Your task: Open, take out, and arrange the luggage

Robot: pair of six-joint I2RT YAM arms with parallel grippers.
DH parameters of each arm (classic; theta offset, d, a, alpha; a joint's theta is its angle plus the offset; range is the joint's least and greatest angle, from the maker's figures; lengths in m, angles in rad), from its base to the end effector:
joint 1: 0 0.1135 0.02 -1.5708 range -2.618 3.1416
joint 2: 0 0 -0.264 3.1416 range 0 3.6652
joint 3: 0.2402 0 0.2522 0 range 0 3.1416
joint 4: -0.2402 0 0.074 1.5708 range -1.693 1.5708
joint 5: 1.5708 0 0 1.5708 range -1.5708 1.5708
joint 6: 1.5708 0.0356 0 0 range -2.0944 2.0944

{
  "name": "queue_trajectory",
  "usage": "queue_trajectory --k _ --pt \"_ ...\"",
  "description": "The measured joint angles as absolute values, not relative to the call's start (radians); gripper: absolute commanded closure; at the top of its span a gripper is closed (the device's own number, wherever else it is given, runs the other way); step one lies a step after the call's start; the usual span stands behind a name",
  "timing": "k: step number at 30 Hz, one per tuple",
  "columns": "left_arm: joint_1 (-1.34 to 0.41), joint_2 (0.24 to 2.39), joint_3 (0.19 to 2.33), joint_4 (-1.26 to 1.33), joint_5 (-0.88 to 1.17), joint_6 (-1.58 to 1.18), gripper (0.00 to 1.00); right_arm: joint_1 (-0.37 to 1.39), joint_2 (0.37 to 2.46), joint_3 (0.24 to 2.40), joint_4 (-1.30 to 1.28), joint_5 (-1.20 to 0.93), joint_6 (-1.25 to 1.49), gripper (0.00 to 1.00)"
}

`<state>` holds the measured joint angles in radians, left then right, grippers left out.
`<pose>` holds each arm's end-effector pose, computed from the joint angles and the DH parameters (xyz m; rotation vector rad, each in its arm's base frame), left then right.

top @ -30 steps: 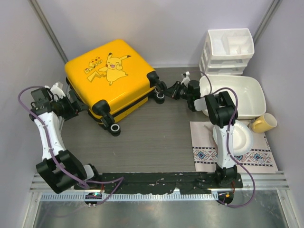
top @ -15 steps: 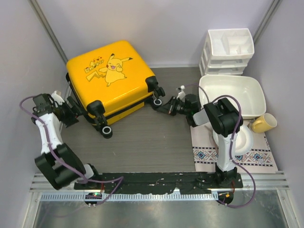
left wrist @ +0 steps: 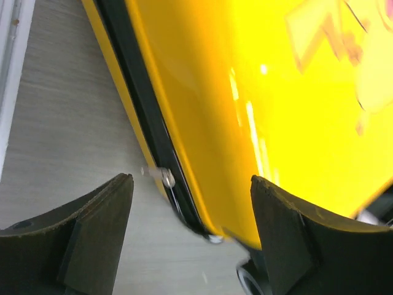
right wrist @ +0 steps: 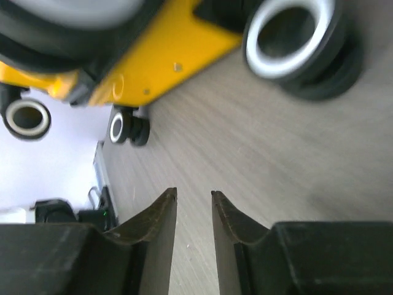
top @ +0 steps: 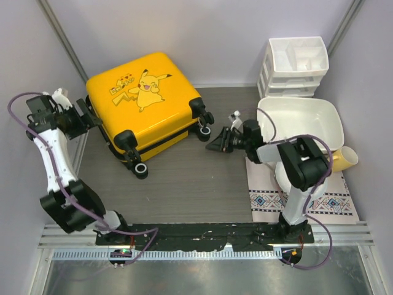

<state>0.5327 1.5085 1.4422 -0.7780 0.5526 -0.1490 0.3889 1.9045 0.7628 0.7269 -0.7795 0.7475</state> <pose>0.2862 0.1470 0.3427 -0.5333 2.2426 -0.4718 0.3179 0.1573 0.1251 -0.1795 2.1711 1.4672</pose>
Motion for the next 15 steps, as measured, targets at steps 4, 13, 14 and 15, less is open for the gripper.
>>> queue_trajectory --k 4,13,14,15 --pt "0.52 1.242 1.367 -0.855 0.521 -0.104 0.19 0.293 1.788 0.875 0.533 -0.738 0.619 0.62" --pt "0.517 1.08 1.185 -0.878 0.523 -0.203 0.18 0.262 2.08 1.341 0.393 -0.618 0.538 0.5" --pt "0.517 1.105 1.183 -0.873 0.519 -0.212 0.18 0.267 2.13 1.376 0.388 -0.615 0.549 0.5" --pt "0.519 1.132 1.182 -0.871 0.512 -0.227 0.17 0.273 2.175 1.399 0.384 -0.614 0.557 0.5"
